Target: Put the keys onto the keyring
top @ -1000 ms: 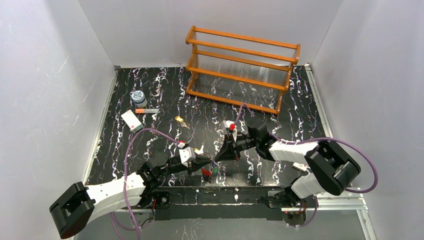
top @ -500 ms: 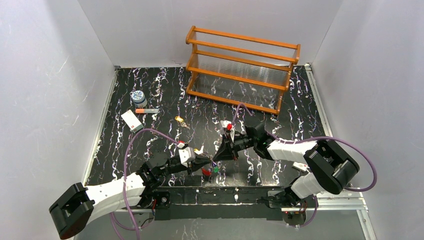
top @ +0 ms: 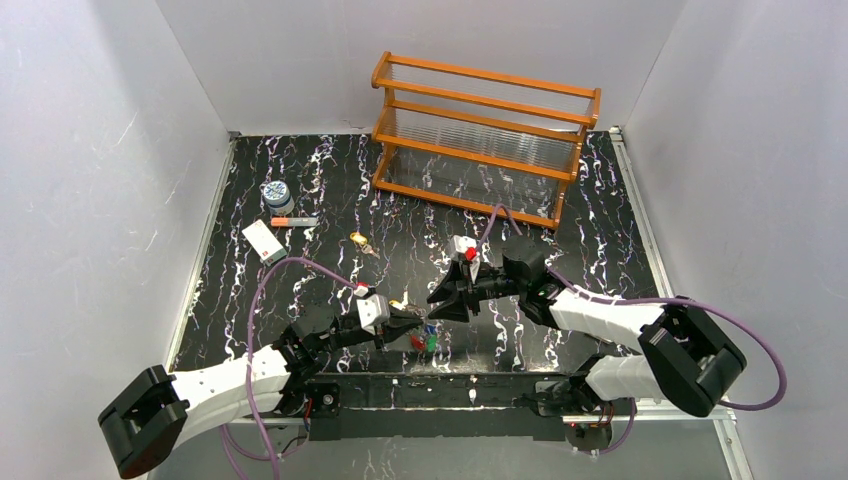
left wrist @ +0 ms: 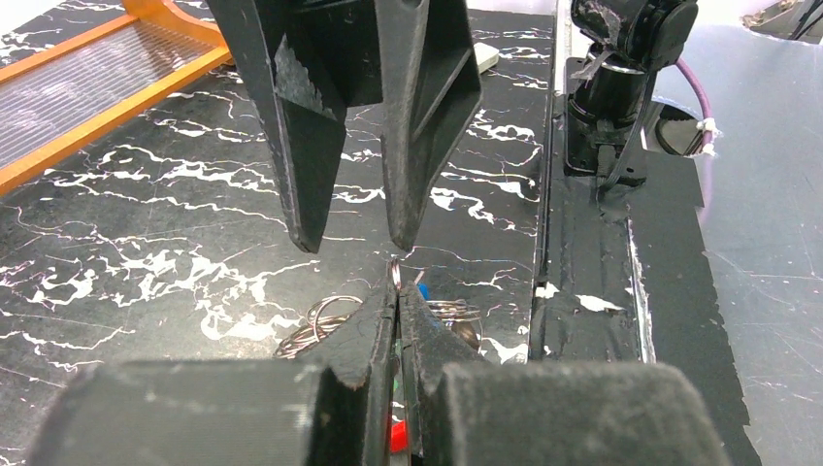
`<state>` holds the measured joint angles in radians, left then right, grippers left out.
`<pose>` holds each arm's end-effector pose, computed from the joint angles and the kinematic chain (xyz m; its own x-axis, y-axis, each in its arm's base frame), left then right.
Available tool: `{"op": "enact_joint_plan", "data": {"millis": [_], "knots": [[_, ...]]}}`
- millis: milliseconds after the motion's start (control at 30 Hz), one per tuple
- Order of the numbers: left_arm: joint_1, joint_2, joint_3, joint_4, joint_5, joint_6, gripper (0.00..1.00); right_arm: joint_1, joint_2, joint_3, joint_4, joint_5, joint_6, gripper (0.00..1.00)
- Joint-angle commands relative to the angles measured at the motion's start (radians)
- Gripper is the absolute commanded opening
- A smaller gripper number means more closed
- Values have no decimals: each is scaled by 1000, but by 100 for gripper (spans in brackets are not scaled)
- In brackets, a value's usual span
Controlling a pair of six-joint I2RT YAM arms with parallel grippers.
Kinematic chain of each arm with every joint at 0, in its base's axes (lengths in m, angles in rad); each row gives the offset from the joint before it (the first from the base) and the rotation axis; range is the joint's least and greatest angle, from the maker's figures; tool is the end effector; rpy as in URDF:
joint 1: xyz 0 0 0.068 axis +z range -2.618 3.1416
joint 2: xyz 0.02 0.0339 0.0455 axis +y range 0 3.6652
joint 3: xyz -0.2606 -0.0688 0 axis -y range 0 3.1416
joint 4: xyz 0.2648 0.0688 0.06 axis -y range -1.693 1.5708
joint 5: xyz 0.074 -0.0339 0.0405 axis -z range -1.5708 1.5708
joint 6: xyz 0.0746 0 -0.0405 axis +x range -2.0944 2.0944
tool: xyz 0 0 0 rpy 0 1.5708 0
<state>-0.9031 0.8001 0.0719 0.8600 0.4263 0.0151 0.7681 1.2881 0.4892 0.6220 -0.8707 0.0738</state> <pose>0.1100 -0.1893 0.1877 0.0960 -0.0995 -0.9904 0.9674 0.2434 0.0693 0.1726 0.2461 0.1944 -0.1992 -0.1263 -0.9718 -0.9771 -0.0505 0.2068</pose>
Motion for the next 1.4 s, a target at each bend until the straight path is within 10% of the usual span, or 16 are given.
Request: {"op": "enact_joint_plan", "data": {"millis": [0,500,1233,1367], "knots": [[-3,-24,-2,42,8,1,0,4,-28,-9,55,6,-16,52],[-3,-49,-17,42,-5,-7,0,14,73,20,165,-134,36,46],[-3,-4,-2,42,-16,-8,0,23,78,13,183,-118,56,1],[-3,4,5,42,-24,-8,16,23,50,22,81,-87,-4,1]]}}
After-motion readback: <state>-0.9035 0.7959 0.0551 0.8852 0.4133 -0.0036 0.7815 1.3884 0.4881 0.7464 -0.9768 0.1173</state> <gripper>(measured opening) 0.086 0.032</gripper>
